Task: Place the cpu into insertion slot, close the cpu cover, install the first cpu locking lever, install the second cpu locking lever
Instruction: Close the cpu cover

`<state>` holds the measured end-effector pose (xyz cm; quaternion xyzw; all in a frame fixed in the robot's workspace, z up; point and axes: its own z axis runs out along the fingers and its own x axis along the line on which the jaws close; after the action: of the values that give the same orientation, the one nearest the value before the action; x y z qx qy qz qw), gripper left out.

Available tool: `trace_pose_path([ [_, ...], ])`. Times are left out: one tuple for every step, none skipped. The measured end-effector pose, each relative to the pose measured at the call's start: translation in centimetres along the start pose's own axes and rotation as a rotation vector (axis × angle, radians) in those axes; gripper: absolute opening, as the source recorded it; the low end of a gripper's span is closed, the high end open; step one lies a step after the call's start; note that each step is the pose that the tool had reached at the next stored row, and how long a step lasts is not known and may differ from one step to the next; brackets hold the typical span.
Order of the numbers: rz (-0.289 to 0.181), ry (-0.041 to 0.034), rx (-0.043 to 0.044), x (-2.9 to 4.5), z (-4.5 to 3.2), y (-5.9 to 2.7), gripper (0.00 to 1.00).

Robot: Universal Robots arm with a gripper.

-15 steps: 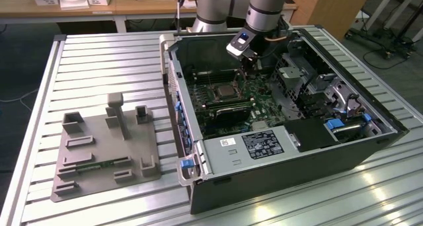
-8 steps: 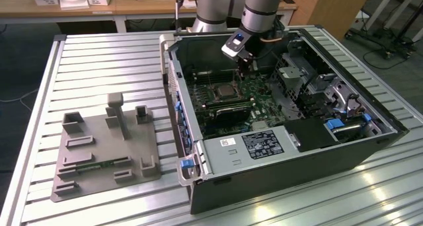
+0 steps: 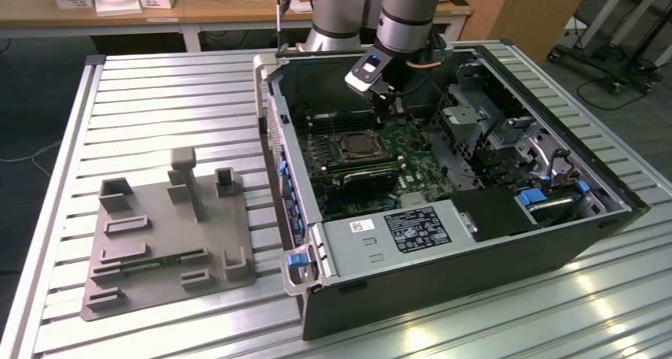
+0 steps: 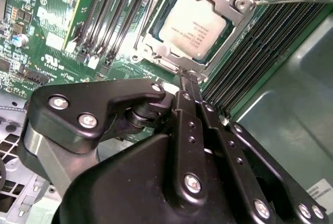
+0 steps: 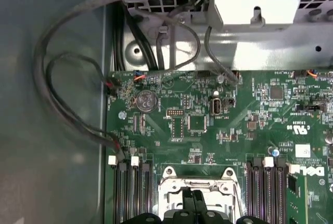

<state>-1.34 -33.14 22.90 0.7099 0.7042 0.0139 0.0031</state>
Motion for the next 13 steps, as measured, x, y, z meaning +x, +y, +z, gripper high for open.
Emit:
trace_pose_path([
  [0.000,0.0003,-0.0001,0.00,0.03,-0.11,0.10],
  [0.000,0.0003,-0.0002,0.00,0.07,-0.24,0.10],
  [-0.001,0.0002,-0.0001,0.00,0.11,-0.39,0.10],
  [-0.001,0.0001,0.0000,0.00,0.16,-0.56,0.10],
  [-0.001,0.0001,0.0000,-0.01,0.21,-0.71,0.10],
  [-0.002,0.0000,0.0000,-0.01,0.25,-0.85,0.10],
  [-0.002,0.0000,0.0001,-0.02,0.28,-1.02,0.10],
  [-0.003,0.0001,0.0001,-0.02,0.32,-1.18,0.10],
  [-0.003,0.0001,0.0001,-0.02,0.36,-1.33,0.10],
  [-0.004,0.0001,0.0001,-0.03,0.40,-1.47,0.10],
  [-0.005,0.0002,0.0000,-0.03,0.43,-1.54,0.10],
  [-0.005,0.0001,0.0001,-0.03,0.44,-1.54,0.10],
  [-0.005,0.0001,0.0001,-0.03,0.45,-1.59,0.10],
])
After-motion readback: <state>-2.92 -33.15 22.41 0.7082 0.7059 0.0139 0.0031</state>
